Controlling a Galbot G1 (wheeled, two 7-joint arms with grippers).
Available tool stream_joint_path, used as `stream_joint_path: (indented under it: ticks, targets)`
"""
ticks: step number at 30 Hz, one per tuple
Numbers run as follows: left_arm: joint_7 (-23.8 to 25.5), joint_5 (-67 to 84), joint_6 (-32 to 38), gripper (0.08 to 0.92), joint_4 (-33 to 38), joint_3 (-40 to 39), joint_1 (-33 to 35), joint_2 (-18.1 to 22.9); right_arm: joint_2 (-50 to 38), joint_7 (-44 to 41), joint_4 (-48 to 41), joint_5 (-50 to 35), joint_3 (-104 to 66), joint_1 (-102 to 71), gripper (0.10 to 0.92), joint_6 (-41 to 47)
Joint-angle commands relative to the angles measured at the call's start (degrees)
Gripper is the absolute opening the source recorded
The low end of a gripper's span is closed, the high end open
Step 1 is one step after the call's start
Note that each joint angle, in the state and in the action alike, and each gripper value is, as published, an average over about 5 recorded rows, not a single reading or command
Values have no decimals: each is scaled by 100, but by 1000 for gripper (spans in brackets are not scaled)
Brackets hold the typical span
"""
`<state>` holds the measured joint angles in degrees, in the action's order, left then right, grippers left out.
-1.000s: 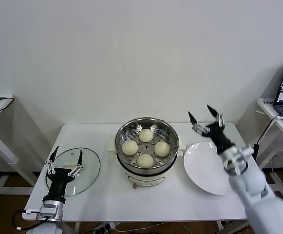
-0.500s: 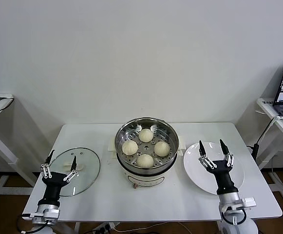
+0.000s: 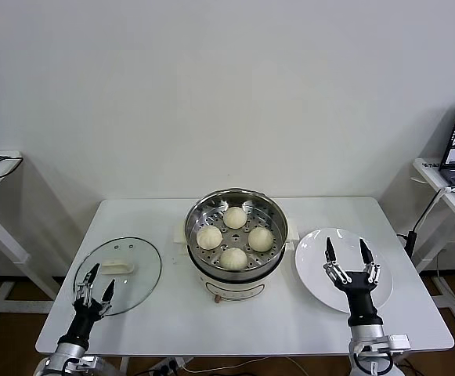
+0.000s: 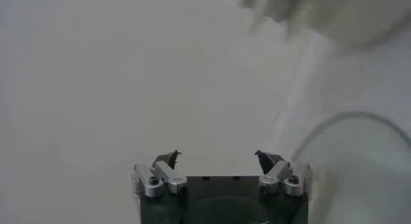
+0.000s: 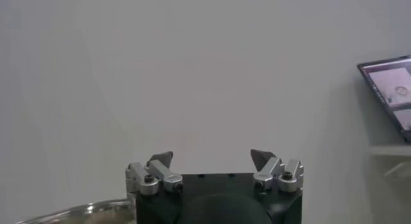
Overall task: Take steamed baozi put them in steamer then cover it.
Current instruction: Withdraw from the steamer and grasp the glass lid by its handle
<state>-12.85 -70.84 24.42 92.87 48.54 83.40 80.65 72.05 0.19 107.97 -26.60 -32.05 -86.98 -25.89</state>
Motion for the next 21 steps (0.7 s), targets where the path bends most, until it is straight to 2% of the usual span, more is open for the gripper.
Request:
stream_joint_path:
  ticks: [1,10,21]
  targets:
    - [-477,-1452,178,823,-1051,180,-845,-156,143,33,-27,53,-26,-108,823,-88]
    - [-397,-1579,9,823,-1399,101,-1459,-176,188,26,-27,112,-11,-115,823,-91]
    - [-381,-1820,-40,823,-1872,9,-1801,-153,192,33,-58,132,-68,-115,823,-116]
